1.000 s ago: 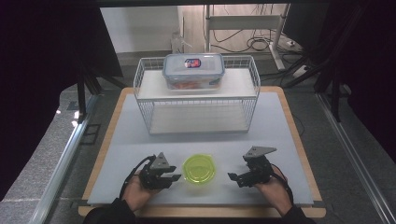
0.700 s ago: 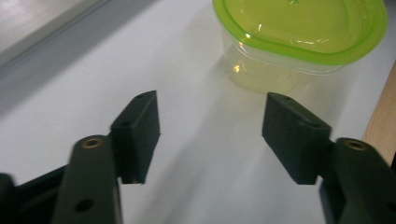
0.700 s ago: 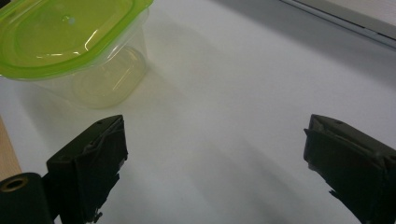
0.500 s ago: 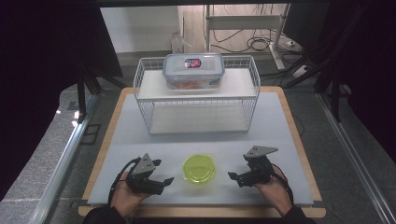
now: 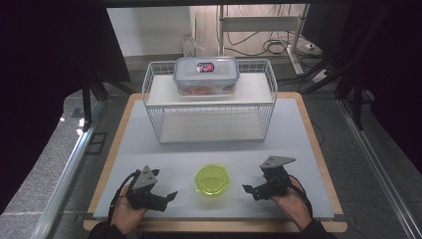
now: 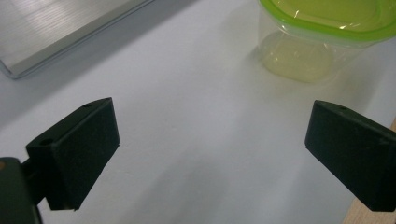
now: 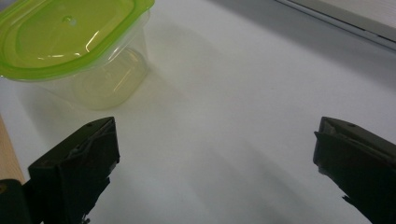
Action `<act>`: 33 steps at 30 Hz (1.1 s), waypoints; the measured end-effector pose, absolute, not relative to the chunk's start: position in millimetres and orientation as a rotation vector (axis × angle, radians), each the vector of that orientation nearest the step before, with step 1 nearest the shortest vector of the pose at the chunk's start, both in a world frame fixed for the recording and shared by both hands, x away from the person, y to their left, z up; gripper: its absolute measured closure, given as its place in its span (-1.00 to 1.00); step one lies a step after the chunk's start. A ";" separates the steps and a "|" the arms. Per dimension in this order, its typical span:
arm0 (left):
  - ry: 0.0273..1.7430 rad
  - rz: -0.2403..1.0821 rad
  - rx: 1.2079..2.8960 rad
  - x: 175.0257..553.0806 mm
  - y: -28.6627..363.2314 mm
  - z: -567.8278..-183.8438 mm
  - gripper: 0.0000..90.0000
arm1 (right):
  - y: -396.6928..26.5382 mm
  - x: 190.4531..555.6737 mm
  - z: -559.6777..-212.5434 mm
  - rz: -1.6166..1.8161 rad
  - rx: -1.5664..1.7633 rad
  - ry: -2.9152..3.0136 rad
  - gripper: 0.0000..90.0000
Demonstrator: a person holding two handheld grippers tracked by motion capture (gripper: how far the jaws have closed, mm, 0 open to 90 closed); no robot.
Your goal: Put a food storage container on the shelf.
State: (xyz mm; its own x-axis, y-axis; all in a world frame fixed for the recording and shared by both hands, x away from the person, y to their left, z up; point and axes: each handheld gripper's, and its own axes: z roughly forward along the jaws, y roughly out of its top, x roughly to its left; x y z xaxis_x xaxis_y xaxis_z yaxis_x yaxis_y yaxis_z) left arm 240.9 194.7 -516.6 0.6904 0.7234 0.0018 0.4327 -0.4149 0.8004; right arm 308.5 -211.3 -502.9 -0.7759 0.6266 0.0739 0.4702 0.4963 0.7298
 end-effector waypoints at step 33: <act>0.843 0.447 2.152 242.4 189.2 -522.8 -0.95 | -161.1 331.2 -486.8 1.352 1.165 2.656 -0.07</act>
State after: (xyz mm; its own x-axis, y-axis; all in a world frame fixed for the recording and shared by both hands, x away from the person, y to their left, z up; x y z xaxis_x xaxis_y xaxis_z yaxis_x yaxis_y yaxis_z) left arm 242.4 189.2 -522.8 0.7199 0.6928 0.0426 0.4234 -0.4868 0.7640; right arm 331.2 -161.1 -486.8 -0.7335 0.5789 0.3562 0.6286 0.3784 0.6795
